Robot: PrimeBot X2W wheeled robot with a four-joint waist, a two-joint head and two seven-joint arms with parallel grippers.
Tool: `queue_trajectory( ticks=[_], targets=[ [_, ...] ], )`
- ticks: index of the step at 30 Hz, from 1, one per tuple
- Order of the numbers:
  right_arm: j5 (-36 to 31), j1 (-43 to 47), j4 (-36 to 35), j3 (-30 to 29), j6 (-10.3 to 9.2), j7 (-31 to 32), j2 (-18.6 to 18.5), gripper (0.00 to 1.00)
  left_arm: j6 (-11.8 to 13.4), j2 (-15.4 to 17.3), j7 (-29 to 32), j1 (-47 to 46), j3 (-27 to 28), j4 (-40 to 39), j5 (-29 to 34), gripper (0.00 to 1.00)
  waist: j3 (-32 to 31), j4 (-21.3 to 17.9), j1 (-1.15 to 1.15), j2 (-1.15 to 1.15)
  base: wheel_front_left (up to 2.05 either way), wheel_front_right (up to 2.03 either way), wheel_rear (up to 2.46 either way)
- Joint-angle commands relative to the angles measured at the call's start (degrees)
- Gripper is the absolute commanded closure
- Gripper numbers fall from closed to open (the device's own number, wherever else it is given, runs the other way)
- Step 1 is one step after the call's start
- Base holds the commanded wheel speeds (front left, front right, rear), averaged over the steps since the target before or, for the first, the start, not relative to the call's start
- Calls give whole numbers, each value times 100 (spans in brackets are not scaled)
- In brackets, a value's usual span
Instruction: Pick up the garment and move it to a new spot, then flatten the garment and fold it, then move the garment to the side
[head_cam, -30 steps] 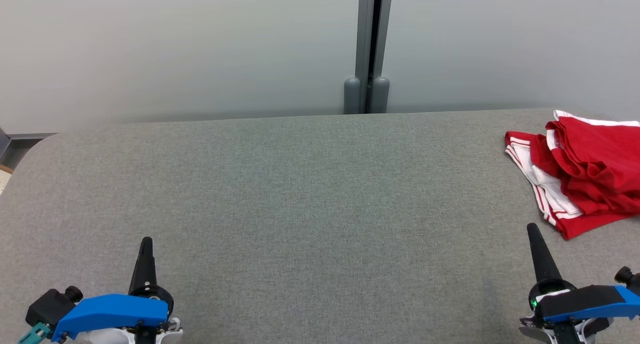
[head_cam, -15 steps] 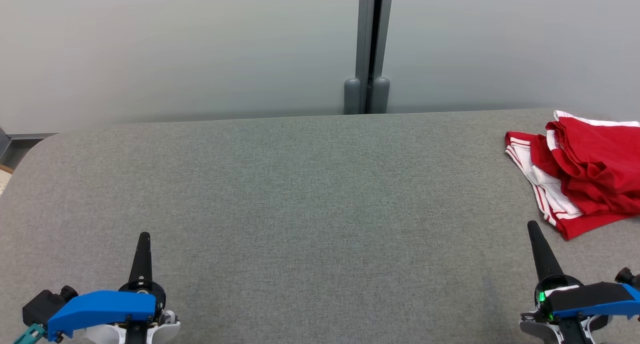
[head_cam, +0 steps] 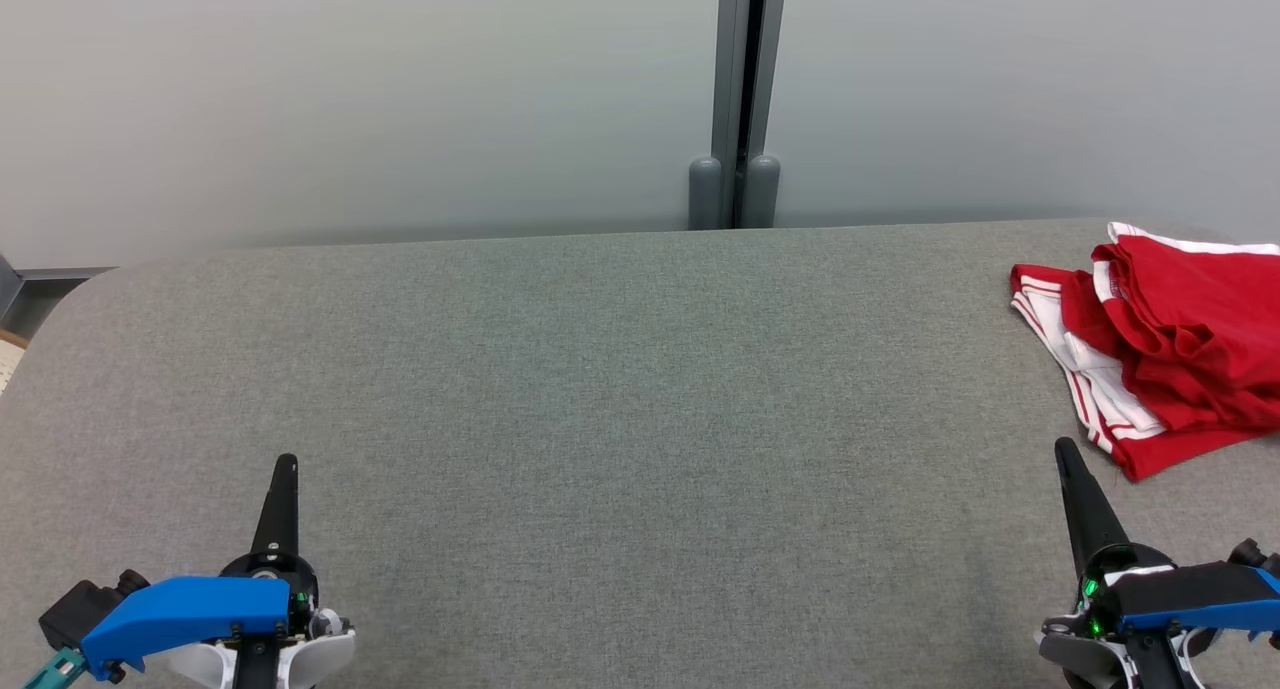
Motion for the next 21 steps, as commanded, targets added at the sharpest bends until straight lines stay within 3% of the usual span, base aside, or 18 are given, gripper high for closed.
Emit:
queue_trajectory(
  ticks=[1,21],
  targets=[
    [152,-107,-1,-20,0,48,10,100,-46,8,42,-109,46,-48,-130,100,-1,1,0,0,0,0,0],
    [1013,-169,85,-59,0,208,20,100,-130,-45,261,-182,192,-50,-927,100,-8,5,0,0,0,0,0]
  ],
)
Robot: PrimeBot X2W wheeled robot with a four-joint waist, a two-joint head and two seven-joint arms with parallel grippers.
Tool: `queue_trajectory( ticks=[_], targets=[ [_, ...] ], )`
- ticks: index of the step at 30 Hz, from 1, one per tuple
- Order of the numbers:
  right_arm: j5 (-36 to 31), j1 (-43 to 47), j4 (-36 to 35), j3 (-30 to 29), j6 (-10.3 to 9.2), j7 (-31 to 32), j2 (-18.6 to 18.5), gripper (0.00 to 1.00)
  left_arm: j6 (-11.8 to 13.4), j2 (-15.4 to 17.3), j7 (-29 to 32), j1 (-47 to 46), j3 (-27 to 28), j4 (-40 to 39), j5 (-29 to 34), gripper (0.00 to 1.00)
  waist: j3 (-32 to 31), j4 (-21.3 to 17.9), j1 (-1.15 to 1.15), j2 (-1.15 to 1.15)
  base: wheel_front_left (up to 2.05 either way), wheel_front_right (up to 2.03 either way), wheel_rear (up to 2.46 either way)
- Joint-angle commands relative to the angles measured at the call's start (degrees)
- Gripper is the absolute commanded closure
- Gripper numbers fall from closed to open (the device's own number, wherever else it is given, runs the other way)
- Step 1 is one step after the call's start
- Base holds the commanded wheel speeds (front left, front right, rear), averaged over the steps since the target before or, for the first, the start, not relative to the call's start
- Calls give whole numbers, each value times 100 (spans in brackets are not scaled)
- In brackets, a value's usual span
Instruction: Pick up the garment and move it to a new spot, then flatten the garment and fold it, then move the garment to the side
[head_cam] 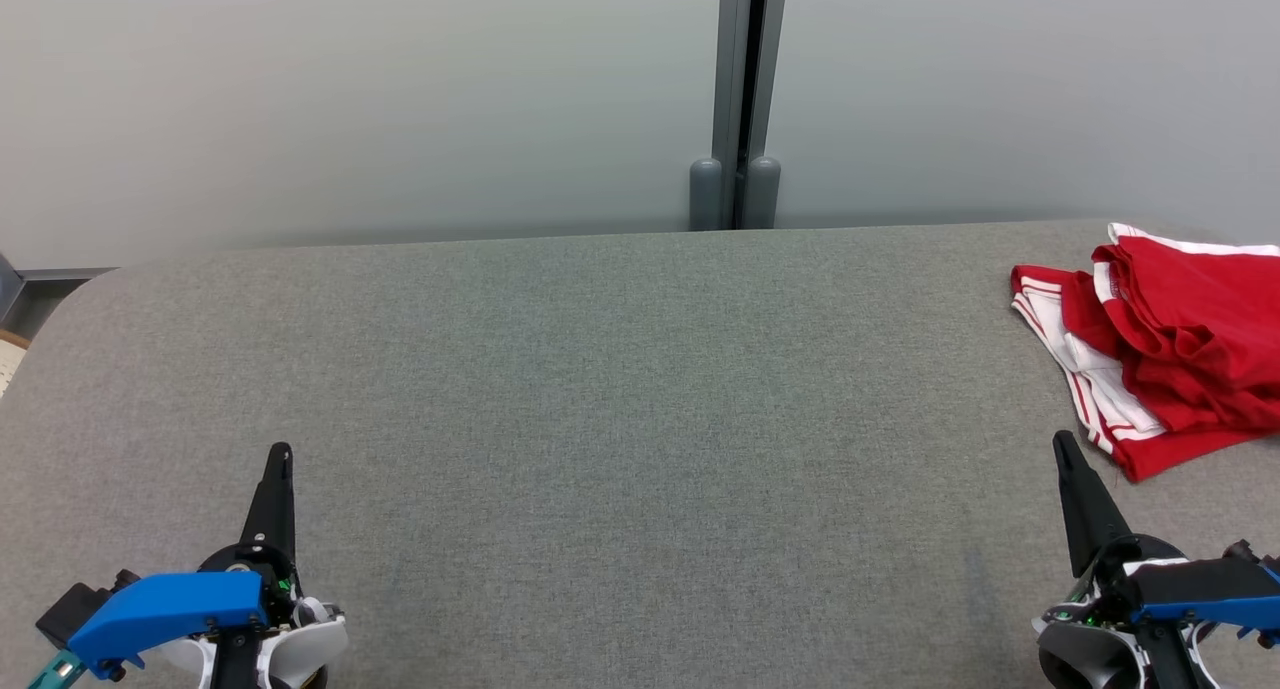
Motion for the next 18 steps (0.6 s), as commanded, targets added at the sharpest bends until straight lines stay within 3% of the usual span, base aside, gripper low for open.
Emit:
queue_trajectory(
  ticks=[1,18],
  targets=[
    [112,-75,5,-24,0,23,11,100,-34,-9,36,-105,46,-39,-88,100,0,0,0,0,0,0,0],
    [600,-122,59,-42,0,123,19,100,-78,-38,166,-127,121,-34,-551,100,-6,3,0,0,0,0,0]
  ],
)
